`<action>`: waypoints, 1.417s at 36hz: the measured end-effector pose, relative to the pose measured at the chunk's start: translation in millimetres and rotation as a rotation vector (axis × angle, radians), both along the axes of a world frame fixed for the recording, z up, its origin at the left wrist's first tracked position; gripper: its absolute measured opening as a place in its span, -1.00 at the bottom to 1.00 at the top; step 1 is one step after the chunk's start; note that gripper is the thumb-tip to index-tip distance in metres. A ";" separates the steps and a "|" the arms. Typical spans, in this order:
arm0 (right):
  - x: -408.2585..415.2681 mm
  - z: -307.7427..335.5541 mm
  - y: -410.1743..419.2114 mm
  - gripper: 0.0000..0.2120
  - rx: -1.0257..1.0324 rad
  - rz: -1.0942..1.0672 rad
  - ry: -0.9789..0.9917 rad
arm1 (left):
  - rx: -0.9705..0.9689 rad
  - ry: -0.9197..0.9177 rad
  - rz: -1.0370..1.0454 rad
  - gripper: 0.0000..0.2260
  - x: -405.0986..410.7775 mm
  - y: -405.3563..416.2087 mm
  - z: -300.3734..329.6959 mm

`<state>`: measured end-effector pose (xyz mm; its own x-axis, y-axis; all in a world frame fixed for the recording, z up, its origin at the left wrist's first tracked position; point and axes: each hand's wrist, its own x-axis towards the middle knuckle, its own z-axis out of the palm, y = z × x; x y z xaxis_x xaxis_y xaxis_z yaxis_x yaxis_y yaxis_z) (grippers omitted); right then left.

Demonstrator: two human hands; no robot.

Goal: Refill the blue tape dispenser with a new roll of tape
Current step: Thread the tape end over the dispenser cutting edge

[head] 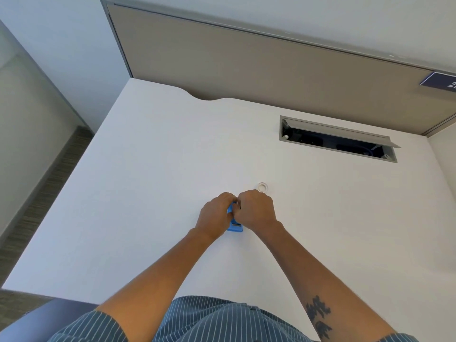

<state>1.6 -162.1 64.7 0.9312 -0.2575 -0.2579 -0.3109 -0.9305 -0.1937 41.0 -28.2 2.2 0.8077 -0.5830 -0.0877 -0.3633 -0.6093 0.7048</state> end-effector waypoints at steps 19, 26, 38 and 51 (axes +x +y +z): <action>-2.7 0.1 -6.9 -0.79 0.161 -0.228 -0.025 | -0.039 0.009 -0.010 -0.76 -0.4 -0.4 5.5; -4.3 0.1 -9.1 -0.86 0.235 -0.289 -0.037 | -0.037 0.029 -0.014 -0.75 -0.7 -0.3 8.7; -8.8 -2.4 -15.5 -0.84 0.322 -0.280 -0.014 | -0.029 0.056 -0.006 -0.74 -0.4 -0.3 7.7; -11.4 -7.0 -18.9 -0.84 0.390 -0.301 -0.015 | -0.027 0.042 -0.005 -0.72 -0.9 0.1 8.2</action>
